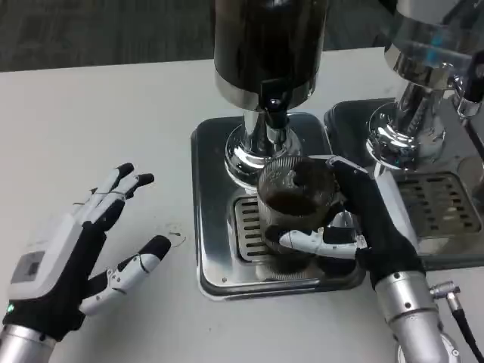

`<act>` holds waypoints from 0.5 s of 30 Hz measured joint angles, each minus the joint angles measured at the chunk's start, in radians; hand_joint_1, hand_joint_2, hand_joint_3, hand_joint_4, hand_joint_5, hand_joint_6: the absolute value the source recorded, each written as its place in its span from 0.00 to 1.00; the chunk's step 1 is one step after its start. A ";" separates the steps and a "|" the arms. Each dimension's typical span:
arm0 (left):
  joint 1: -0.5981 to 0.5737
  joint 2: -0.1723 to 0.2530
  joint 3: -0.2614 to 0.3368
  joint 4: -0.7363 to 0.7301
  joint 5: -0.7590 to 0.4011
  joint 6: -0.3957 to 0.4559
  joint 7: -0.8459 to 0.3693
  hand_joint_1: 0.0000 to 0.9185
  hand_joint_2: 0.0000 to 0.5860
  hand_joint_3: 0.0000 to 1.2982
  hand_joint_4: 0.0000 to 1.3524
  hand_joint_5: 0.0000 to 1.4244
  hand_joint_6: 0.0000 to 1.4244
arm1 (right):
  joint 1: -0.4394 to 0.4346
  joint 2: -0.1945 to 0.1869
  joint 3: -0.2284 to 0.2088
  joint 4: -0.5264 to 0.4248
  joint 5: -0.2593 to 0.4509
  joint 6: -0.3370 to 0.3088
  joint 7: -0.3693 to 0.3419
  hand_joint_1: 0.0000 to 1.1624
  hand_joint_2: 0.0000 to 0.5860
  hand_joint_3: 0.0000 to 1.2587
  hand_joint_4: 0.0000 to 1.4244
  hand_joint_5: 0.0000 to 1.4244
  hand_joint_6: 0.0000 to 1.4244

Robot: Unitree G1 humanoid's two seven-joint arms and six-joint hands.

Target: Grasp the cup under the faucet to collect the drink, then remove the cup.

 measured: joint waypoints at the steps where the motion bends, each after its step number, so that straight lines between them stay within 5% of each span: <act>1: -0.001 0.000 0.000 0.002 0.000 0.000 0.000 0.00 0.38 0.14 0.01 0.14 0.07 | 0.011 0.000 0.000 -0.012 0.002 0.001 0.004 0.90 0.21 0.47 0.44 0.52 0.62; 15: -0.002 0.010 -0.013 0.003 0.026 -0.004 0.000 0.00 0.37 0.12 0.00 0.11 0.06 | 0.133 -0.021 -0.010 -0.191 0.016 0.023 0.055 0.88 0.22 0.47 0.45 0.53 0.64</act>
